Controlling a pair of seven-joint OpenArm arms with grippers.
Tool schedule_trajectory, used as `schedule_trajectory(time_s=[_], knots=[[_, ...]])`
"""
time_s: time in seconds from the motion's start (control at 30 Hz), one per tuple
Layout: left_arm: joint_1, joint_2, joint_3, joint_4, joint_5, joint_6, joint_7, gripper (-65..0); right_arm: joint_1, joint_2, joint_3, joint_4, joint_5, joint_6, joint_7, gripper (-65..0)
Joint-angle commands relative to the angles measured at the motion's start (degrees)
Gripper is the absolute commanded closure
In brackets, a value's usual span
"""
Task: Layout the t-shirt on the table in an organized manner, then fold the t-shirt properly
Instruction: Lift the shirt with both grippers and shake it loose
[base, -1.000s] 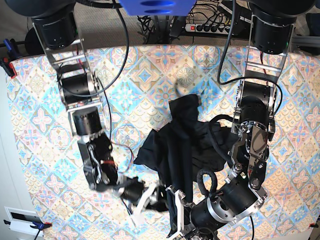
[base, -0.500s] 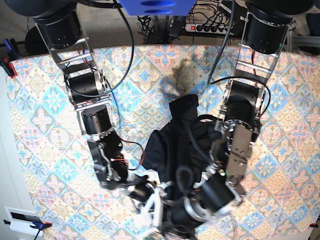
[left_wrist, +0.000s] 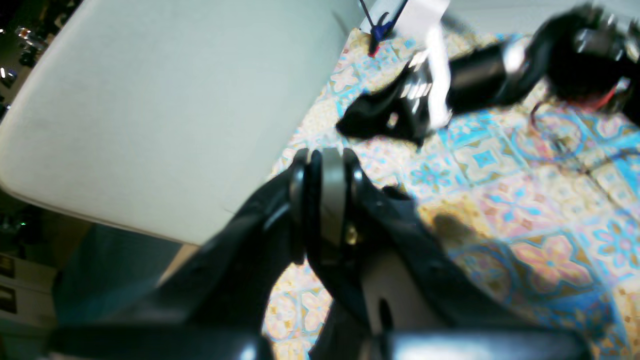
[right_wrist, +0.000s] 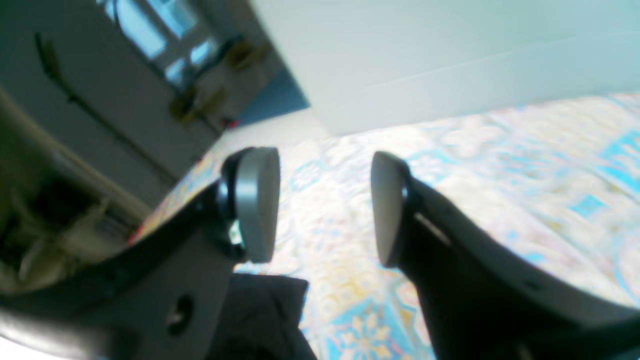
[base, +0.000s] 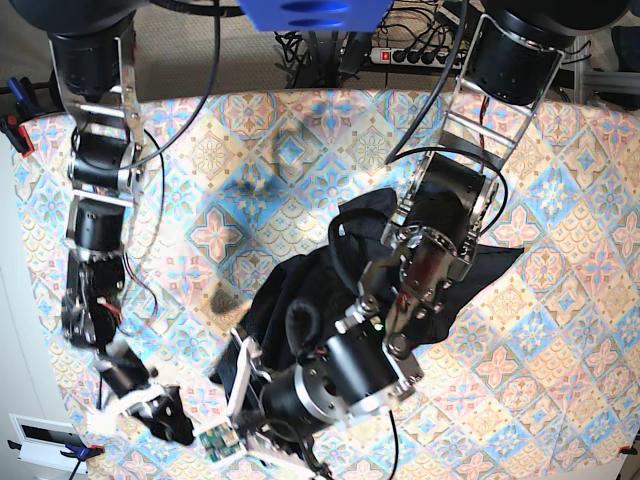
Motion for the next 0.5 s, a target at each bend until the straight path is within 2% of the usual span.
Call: schedule_trajectory(time_s=[0.0,0.07,0.13,0.23,0.37,0.47], knots=[[-1.89,0.49,0.22,0.85,0.18,0.18,-1.27,0.0,0.58,-0.19,0.27,0.83,0.64,0.89,0.27,-28.3],[-1.28,0.22,0.31,0.85,0.18,0.18,-1.27,0.0,-1.09,0.16,0.89,1.0,0.46,0.89,0.27,-28.3],[-1.19,0.05,-0.05,0.85,0.44,0.18,-1.27,0.0,-1.62,2.01,1.06,1.18,0.55,0.89,0.27,-28.3],[-1.19,-2.68,0.13,0.85,0.27,0.18,-1.18,0.0,-1.8,4.03,0.89,1.27,0.55,1.06,0.27,-28.3],[-1.1,-6.37,0.13,0.93,0.18,0.18,-1.18,0.0,-1.97,4.55,-1.58,1.27,0.55,1.11,-1.67,-28.4],[-1.1,-7.34,0.13,0.93,0.18,0.18,-1.18,0.0,-1.97,4.55,-2.81,1.36,0.55,1.11,-3.16,-28.4]])
